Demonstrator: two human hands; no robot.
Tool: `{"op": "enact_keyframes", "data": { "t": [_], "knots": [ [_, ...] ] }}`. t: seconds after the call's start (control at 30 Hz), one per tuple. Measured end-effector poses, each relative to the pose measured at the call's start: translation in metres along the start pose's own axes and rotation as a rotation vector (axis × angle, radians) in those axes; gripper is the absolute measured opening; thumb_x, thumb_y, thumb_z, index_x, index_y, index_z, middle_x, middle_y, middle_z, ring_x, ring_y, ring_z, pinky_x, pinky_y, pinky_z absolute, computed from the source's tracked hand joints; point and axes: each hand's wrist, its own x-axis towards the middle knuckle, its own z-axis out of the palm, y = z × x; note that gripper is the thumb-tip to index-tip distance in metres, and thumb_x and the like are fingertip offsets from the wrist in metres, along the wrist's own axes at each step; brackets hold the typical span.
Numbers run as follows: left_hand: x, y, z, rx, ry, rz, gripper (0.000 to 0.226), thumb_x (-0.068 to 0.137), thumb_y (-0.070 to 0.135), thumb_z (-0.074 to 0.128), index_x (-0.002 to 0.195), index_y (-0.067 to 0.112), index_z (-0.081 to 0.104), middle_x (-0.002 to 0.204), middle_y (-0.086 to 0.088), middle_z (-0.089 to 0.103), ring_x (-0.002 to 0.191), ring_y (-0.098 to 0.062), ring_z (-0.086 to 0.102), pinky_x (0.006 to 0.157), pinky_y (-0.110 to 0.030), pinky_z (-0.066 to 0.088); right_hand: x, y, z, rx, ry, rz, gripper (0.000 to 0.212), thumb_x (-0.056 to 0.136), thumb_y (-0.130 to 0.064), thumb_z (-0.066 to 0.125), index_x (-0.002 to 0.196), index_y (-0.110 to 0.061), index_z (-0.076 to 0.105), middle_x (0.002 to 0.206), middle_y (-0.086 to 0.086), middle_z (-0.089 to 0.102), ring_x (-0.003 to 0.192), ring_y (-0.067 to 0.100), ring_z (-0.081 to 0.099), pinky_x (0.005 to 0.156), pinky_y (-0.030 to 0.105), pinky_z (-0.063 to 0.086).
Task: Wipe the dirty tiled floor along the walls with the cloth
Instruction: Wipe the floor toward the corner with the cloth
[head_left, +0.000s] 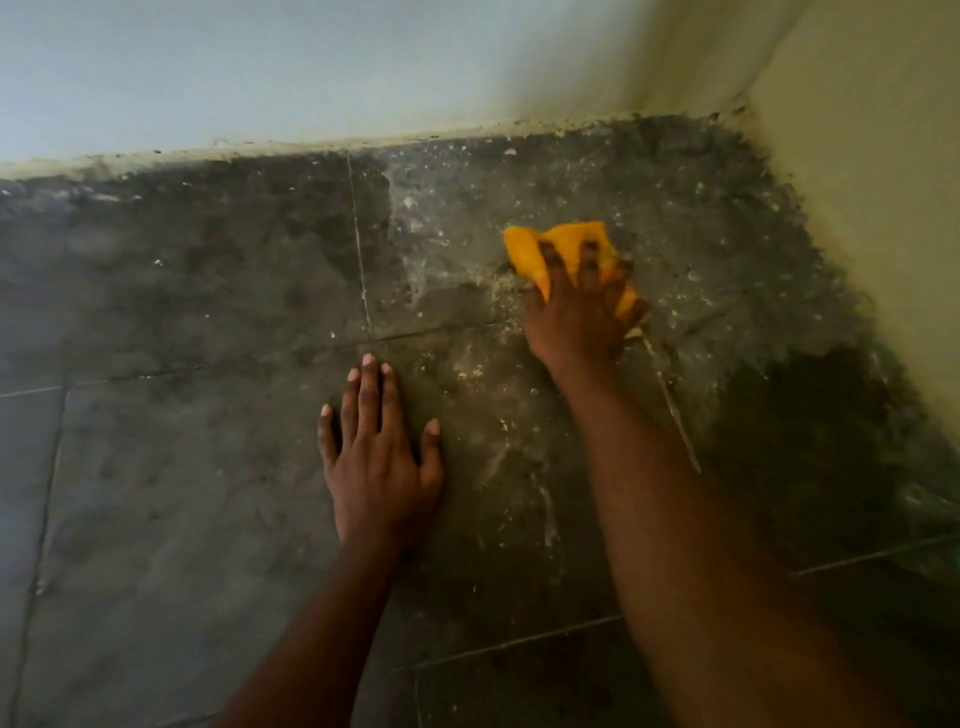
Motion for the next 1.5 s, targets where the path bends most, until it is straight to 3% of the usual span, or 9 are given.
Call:
{"op": "enact_keyframes", "data": {
  "t": [0.17, 0.3, 0.4, 0.53, 0.63, 0.87, 1.1, 1.3, 1.5],
  "knots": [
    [0.001, 0.001, -0.007, -0.004, -0.020, -0.008, 0.080, 0.100, 0.058, 0.033, 0.166, 0.014, 0.027, 0.176, -0.003, 0.014, 0.163, -0.022, 0.013, 0.131, -0.053, 0.014, -0.089, 0.026, 0.004, -0.156, -0.076, -0.458, 0.061, 0.101, -0.062, 0.033, 0.158, -0.057, 0.013, 0.175, -0.006, 0.003, 0.160, 0.035, 0.005, 0.120, 0.069, 0.016],
    [0.002, 0.001, -0.011, -0.011, -0.053, 0.012, 0.080, 0.101, 0.059, 0.028, 0.167, 0.014, 0.020, 0.177, -0.003, 0.007, 0.164, -0.021, 0.006, 0.132, -0.052, 0.008, -0.065, 0.129, -0.036, -0.175, -0.023, -0.067, 0.064, 0.101, -0.064, 0.029, 0.160, -0.050, 0.011, 0.174, 0.003, 0.007, 0.158, 0.043, 0.008, 0.121, 0.070, 0.017],
    [0.002, 0.001, -0.009, -0.017, -0.052, 0.016, 0.080, 0.102, 0.059, 0.028, 0.168, 0.016, 0.016, 0.177, -0.002, 0.005, 0.164, -0.020, 0.002, 0.132, -0.050, 0.003, -0.009, 0.112, -0.036, 0.006, 0.026, 0.263, 0.063, 0.103, -0.061, 0.034, 0.162, -0.047, 0.014, 0.175, 0.003, 0.002, 0.158, 0.043, -0.007, 0.121, 0.072, 0.003],
    [0.001, 0.001, -0.007, -0.020, -0.074, 0.014, 0.080, 0.101, 0.060, 0.026, 0.168, 0.016, 0.016, 0.177, -0.001, 0.004, 0.164, -0.019, 0.001, 0.132, -0.051, 0.004, -0.038, 0.054, -0.008, -0.054, -0.034, -0.064, 0.065, 0.103, -0.062, 0.034, 0.162, -0.049, 0.009, 0.175, 0.002, -0.003, 0.159, 0.041, -0.010, 0.122, 0.071, 0.002],
    [0.002, 0.002, -0.015, -0.025, -0.102, 0.036, 0.077, 0.102, 0.060, 0.024, 0.168, 0.022, 0.016, 0.177, 0.002, 0.001, 0.164, -0.019, -0.002, 0.132, -0.053, 0.004, -0.118, 0.088, -0.015, -0.140, -0.089, -0.324, 0.064, 0.099, -0.067, 0.021, 0.159, -0.057, 0.003, 0.175, -0.007, -0.007, 0.160, 0.035, -0.005, 0.122, 0.067, 0.006],
    [0.002, -0.009, -0.006, -0.016, -0.099, 0.180, 0.066, 0.105, 0.055, 0.019, 0.167, 0.032, 0.017, 0.177, 0.004, 0.002, 0.164, -0.021, -0.001, 0.132, -0.051, 0.005, -0.056, 0.152, -0.036, -0.029, 0.047, 0.214, 0.064, 0.099, -0.064, 0.033, 0.160, -0.050, 0.017, 0.175, 0.000, 0.005, 0.159, 0.040, 0.000, 0.121, 0.072, 0.007],
    [0.049, 0.005, -0.006, -0.007, -0.118, 0.266, 0.075, 0.101, 0.065, 0.017, 0.167, 0.030, 0.021, 0.177, 0.003, 0.010, 0.164, -0.022, 0.007, 0.132, -0.051, 0.006, -0.116, 0.106, -0.010, -0.122, -0.047, -0.326, 0.061, 0.099, -0.068, 0.022, 0.157, -0.062, 0.005, 0.174, -0.010, -0.006, 0.161, 0.033, -0.003, 0.123, 0.066, 0.007],
    [0.062, 0.003, -0.003, -0.025, -0.063, 0.267, 0.064, 0.106, 0.058, 0.028, 0.165, 0.034, 0.029, 0.175, 0.004, 0.018, 0.163, -0.019, 0.013, 0.131, -0.050, 0.014, -0.038, 0.143, -0.031, -0.038, 0.031, 0.118, 0.063, 0.101, -0.064, 0.032, 0.160, -0.052, 0.015, 0.175, 0.000, 0.004, 0.160, 0.038, -0.003, 0.122, 0.071, 0.006],
    [0.056, 0.003, -0.014, -0.014, -0.146, 0.260, 0.063, 0.107, 0.059, 0.021, 0.167, 0.037, 0.017, 0.177, 0.005, 0.008, 0.164, -0.018, 0.003, 0.131, -0.053, 0.013, -0.028, 0.109, -0.031, 0.005, 0.022, 0.192, 0.066, 0.102, -0.059, 0.042, 0.160, -0.052, 0.012, 0.175, -0.002, -0.005, 0.159, 0.038, -0.013, 0.119, 0.072, -0.002]
  ]
}}
